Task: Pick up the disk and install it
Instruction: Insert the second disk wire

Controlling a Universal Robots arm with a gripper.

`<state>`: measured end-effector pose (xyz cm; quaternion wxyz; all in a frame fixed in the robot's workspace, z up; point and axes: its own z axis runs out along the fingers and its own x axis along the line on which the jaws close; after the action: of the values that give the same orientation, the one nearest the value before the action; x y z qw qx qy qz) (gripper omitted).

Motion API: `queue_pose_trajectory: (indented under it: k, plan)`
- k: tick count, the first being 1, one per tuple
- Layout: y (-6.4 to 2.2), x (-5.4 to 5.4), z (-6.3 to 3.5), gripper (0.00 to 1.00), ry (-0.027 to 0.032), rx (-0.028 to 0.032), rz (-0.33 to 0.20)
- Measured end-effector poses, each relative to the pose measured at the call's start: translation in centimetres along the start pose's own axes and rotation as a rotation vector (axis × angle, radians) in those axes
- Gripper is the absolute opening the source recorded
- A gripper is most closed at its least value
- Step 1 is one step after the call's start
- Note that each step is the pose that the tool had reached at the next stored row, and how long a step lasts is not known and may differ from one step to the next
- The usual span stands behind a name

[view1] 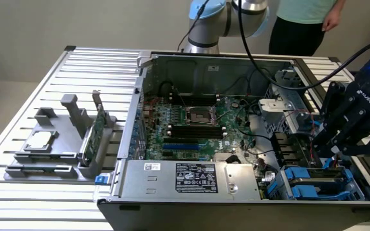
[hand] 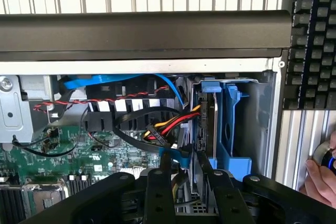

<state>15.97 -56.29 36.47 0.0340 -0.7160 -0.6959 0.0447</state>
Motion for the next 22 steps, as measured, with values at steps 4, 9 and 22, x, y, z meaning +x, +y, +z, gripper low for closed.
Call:
queue_pose_trajectory:
  k: [4, 9, 22]
  plan:
    - [-0.01, 0.16, -0.01, 0.17, -0.0128, -0.0003, 0.001]
    - [0.00, 0.27, 0.00, 0.17, -0.0239, -0.0008, 0.003]
    - [-0.16, 0.10, 0.03, 0.17, -0.0268, -0.0026, 0.003]
